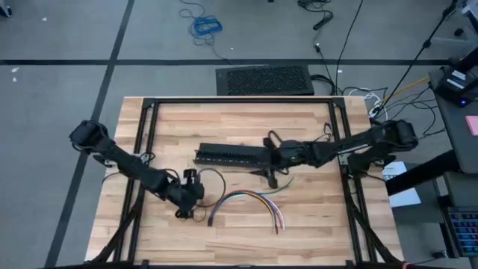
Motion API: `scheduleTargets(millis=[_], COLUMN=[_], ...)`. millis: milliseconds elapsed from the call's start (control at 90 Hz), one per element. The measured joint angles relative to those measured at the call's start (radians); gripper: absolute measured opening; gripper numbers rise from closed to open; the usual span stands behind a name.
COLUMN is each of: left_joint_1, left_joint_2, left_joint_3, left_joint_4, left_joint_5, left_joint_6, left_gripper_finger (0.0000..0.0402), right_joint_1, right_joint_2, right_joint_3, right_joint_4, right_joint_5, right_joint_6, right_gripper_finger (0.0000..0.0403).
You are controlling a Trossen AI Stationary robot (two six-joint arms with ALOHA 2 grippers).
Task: Ziptie cables
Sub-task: Wrap the black zip tie on the cables
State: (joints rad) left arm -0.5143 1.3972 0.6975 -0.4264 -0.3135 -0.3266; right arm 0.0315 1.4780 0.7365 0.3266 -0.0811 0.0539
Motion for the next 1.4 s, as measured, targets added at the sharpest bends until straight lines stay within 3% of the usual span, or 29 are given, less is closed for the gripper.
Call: scheduleTargets(millis=[144,344,789,1044,1178,1400], left_joint_1=[0.018,0.028,0.025,0.026,0.035,0.036], left_joint_2=[0.045,0.114,0.092,0.102,0.102,0.102], left_joint_3=[0.0,0.0,0.052,0.052,0.052,0.052], left_joint_4=[-0.009,-0.017,-0.042,0.0,-0.001,-0.007], left_joint_5=[-0.025,0.087,0.163,0.155,0.153,0.175], left_joint_6=[0.073,0.078,0.072,0.207,0.22,0.237], left_gripper_finger=[0.0019,0.0019,0.0023,0.0085,0.012,0.0128], right_joint_1=[-0.018,-0.019,-0.007,0.043,0.075,0.082], right_joint_2=[0.101,0.154,0.157,0.157,0.157,0.157], right_joint_3=[0.076,0.119,0.119,0.119,0.119,0.119], right_joint_4=[-0.084,-0.097,-0.12,-0.119,-0.12,-0.119], right_joint_5=[-0.082,-0.162,-0.156,-0.15,-0.066,-0.04], right_joint_6=[-0.038,-0.083,-0.058,-0.002,-0.002,0.009], right_gripper_finger=[0.018,0.018,0.018,0.018,0.018,0.018])
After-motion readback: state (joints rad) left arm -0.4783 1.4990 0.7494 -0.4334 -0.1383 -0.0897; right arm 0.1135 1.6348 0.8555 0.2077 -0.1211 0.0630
